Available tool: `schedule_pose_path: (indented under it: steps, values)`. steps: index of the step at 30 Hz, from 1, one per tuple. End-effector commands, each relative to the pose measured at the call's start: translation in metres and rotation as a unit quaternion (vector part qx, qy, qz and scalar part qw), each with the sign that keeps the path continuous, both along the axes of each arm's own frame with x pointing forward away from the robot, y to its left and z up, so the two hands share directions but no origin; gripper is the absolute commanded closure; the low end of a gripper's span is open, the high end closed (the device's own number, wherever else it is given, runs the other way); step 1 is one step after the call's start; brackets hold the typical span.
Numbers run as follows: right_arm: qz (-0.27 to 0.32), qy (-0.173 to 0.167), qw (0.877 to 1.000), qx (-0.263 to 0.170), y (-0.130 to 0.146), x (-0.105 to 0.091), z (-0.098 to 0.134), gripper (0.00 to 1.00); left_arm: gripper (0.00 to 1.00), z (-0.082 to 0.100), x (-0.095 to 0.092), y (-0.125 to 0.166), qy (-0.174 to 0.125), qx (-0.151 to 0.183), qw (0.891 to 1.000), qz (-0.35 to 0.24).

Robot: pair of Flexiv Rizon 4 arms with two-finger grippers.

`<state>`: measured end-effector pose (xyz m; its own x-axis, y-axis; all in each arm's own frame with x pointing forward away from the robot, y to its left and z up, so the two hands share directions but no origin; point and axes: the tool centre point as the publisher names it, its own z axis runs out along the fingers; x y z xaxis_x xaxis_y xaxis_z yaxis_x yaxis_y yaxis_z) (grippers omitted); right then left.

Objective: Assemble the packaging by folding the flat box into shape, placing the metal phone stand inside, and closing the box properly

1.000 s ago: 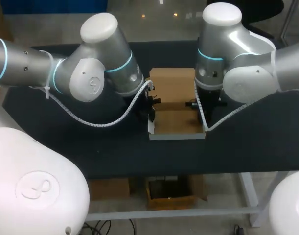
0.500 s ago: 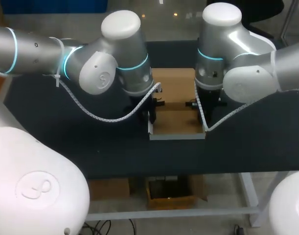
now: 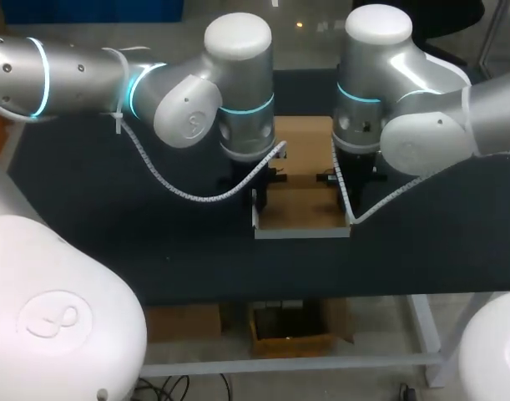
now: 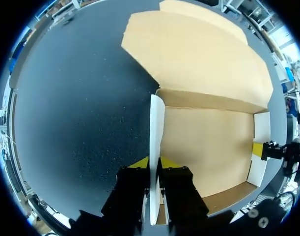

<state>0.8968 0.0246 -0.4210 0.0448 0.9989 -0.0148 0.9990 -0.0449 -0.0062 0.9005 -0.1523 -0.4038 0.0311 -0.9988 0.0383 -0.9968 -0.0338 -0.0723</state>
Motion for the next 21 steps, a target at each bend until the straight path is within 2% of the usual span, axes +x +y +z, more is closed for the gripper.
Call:
schedule_pose_path:
  steps: [1,5,6,13,17,18,19,21]
  values:
    - [-0.001,0.001,1.000,-0.002,0.000,0.001,0.000,1.00,0.89,-0.006,0.004,-0.002,0.006,0.070,0.998,0.005]
    - [-0.001,0.001,1.000,-0.002,0.000,0.001,0.000,1.00,0.92,-0.008,0.004,-0.001,0.008,0.070,0.998,0.004]
    - [-0.001,0.001,1.000,-0.002,0.000,0.001,0.000,1.00,1.00,-0.008,0.004,0.000,0.009,0.070,0.998,0.005]
    - [-0.001,0.001,1.000,-0.002,0.000,0.001,0.000,1.00,1.00,-0.007,0.003,0.002,0.006,0.071,0.997,0.007]
    - [0.010,-0.011,1.000,0.005,-0.002,-0.001,0.008,1.00,1.00,-0.006,0.002,0.004,0.000,0.073,0.997,0.007]
    - [0.016,-0.016,1.000,0.007,-0.002,-0.002,0.010,0.95,1.00,-0.005,0.001,0.005,-0.001,0.073,0.997,0.008]
    - [0.024,-0.020,0.999,0.011,-0.002,-0.003,0.013,0.84,1.00,-0.005,0.001,0.006,-0.002,0.074,0.997,0.008]
    - [0.032,-0.028,0.999,0.010,-0.003,-0.004,0.017,0.69,1.00,-0.004,0.001,0.007,-0.005,0.074,0.997,0.009]
